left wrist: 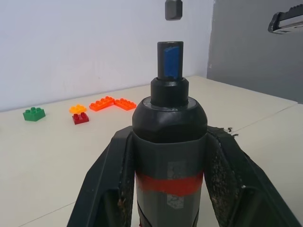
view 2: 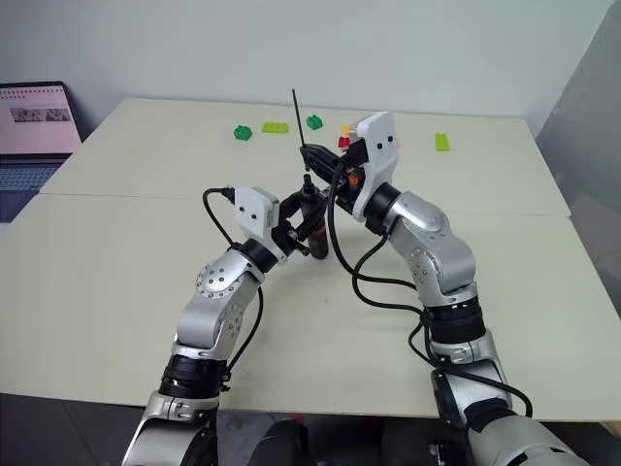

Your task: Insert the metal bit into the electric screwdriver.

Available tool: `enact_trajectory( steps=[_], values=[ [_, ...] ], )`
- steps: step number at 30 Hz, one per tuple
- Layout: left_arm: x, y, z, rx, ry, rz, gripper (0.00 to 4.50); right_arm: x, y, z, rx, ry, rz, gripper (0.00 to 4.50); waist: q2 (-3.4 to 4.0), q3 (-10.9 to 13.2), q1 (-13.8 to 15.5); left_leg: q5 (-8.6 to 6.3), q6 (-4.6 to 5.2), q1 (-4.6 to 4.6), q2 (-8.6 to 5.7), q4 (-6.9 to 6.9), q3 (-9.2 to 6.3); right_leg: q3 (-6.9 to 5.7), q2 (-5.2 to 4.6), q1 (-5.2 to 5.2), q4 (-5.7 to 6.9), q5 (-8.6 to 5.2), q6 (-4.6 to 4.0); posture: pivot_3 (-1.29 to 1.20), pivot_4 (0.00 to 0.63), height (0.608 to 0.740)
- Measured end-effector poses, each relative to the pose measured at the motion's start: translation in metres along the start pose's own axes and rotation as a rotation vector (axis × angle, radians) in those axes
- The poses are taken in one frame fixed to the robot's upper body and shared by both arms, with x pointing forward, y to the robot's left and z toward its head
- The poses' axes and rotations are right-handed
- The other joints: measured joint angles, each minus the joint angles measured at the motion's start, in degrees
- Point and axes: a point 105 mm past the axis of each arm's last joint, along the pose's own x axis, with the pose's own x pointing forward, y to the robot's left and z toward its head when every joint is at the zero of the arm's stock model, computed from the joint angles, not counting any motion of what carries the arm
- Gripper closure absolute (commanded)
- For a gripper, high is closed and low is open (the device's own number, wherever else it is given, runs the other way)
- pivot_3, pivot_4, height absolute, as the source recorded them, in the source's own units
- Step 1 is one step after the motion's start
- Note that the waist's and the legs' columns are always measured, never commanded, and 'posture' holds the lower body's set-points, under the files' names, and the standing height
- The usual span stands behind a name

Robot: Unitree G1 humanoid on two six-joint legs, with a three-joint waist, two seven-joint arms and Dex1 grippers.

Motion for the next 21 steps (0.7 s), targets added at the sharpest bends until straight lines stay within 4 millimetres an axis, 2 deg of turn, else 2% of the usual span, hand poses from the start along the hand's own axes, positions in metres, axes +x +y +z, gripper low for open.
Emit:
enact_trajectory(
  steps=[21],
  values=[
    [-0.0004,0.0005,0.0001,0.002,0.001,-0.001,2.84,-0.0021,-0.005,-0.0077,-0.005,0.025,0.086,4.5,0.0,0.0,-0.02,0.0,0.0,0.01,0.0,-0.02,0.0,0.0,0.0,-0.01,-0.01,0.0,0.0,0.0,0.15,0.74]
  ],
)
